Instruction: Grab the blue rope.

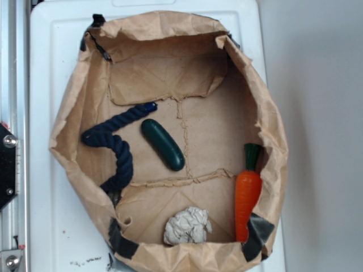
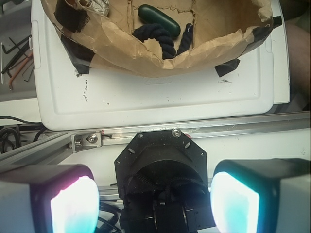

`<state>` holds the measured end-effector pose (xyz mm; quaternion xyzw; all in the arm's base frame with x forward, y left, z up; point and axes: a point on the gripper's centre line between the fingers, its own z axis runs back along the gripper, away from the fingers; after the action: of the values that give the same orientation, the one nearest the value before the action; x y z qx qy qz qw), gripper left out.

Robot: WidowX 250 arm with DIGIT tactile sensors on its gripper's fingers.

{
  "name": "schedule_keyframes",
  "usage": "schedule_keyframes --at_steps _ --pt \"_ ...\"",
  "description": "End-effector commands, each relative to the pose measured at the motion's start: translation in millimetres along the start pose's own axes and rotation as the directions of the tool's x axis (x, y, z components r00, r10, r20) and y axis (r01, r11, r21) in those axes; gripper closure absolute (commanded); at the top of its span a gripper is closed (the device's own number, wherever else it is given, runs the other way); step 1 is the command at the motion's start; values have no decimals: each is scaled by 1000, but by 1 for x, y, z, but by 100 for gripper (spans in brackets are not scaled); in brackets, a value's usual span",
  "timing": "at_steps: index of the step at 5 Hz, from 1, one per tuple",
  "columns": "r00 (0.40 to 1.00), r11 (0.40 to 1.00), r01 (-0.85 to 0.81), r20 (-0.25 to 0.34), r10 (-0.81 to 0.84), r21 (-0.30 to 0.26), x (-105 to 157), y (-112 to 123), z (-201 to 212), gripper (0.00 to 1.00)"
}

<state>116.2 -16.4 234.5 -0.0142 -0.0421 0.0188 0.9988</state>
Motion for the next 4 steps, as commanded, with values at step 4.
schedule_keyframes --at_steps 4 --pt "990 987 138 56 -133 -87 81 -7 -29 0"
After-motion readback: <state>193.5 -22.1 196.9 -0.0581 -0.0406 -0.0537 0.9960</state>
